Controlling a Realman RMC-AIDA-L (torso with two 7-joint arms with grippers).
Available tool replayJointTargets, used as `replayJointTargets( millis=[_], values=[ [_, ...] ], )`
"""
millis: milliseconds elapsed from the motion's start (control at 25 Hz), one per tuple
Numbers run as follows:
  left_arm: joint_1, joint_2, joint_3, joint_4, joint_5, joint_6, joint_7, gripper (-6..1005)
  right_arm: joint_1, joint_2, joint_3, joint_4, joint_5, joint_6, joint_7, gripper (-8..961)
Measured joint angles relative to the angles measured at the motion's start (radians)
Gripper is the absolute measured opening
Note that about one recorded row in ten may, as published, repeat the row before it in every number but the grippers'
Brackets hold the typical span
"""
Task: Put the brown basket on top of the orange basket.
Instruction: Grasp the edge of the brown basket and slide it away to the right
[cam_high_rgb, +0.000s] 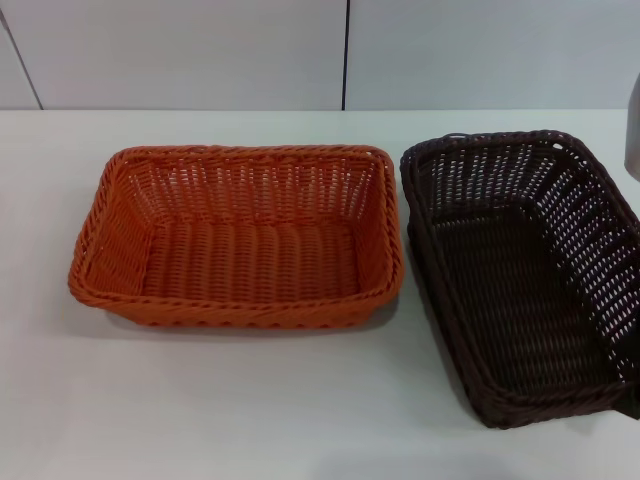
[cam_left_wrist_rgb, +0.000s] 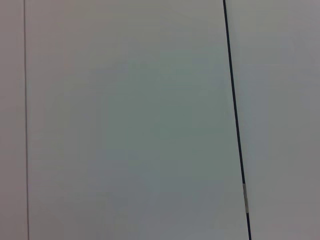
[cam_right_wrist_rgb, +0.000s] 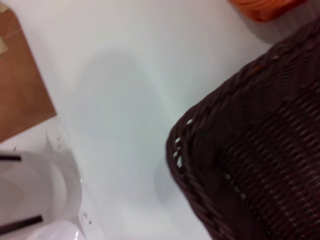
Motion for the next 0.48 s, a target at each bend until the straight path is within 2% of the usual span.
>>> replayJointTargets(
  millis=[120, 480],
  values=[
    [0.000, 0.000, 0.000, 0.000, 0.000, 0.000, 0.000, 654, -0.003, 0.009, -0.008, 0.000, -0.017, -0.010, -0.051, 658],
    [0.000, -0.001, 0.000, 0.000, 0.000, 0.000, -0.020, 654, -0.004, 0.016, -0.047, -0.008, -0.059, -0.004, -0.097, 658]
  ],
)
